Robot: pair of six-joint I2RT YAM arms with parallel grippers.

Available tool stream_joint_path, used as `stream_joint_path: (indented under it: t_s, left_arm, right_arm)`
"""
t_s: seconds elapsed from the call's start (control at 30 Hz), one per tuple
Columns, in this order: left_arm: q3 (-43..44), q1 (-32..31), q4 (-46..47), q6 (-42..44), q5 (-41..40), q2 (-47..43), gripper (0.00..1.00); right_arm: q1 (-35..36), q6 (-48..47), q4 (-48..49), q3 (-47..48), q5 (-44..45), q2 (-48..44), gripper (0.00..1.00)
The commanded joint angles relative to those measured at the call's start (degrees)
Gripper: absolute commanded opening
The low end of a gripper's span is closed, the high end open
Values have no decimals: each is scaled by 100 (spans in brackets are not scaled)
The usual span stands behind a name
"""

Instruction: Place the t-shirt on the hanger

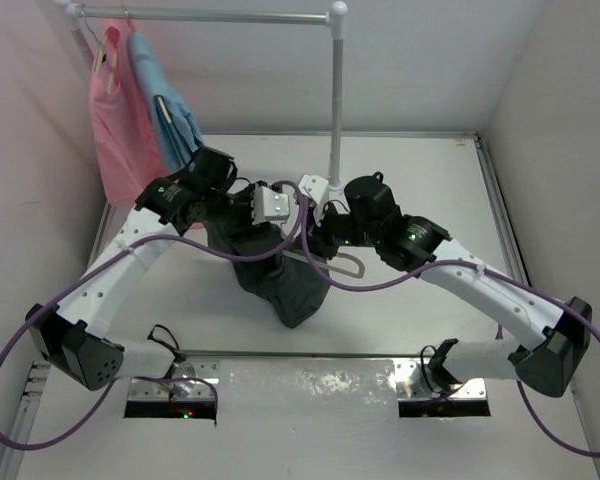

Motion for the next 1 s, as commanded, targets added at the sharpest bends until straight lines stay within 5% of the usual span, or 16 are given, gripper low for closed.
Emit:
stream_joint_path:
  t_s: [0.0,0.13,0.27,0.37,0.5,0.7,0.8,0.9,0.97]
  left_arm:
    - [-133,298,7,368,568,-316,49]
    - [-503,298,-143,837,412,-467,78]
    - [-661,350,567,250,-221,-458,79]
    - [-530,639,718,-24,146,-449,99]
    - [-424,685,439,352,691,-414,100]
    - [-521,685,-108,1189,675,-54,80]
    - [-512,676,-117,1233,640,43,55]
    - [-433,667,-178,1154,640,70,3]
    - [-346,676,-239,1058,605,78,0]
  right_arm:
    - [59,63,645,-43,-224,-292,0]
    - [59,195,829,-183,-207,-239,0]
    - [59,371,1006,-263,-277,-213,0]
    - [59,327,901,-306,-286,-248,0]
    - [67,274,892,-368,-356,-327,0]
    - [50,256,918,-307,-479,-397,0]
    - [50,256,918,-289,-496,-433,0]
    - [59,230,909,-333,-427,-468,0]
    - [59,213,901,-359,-348,-442,0]
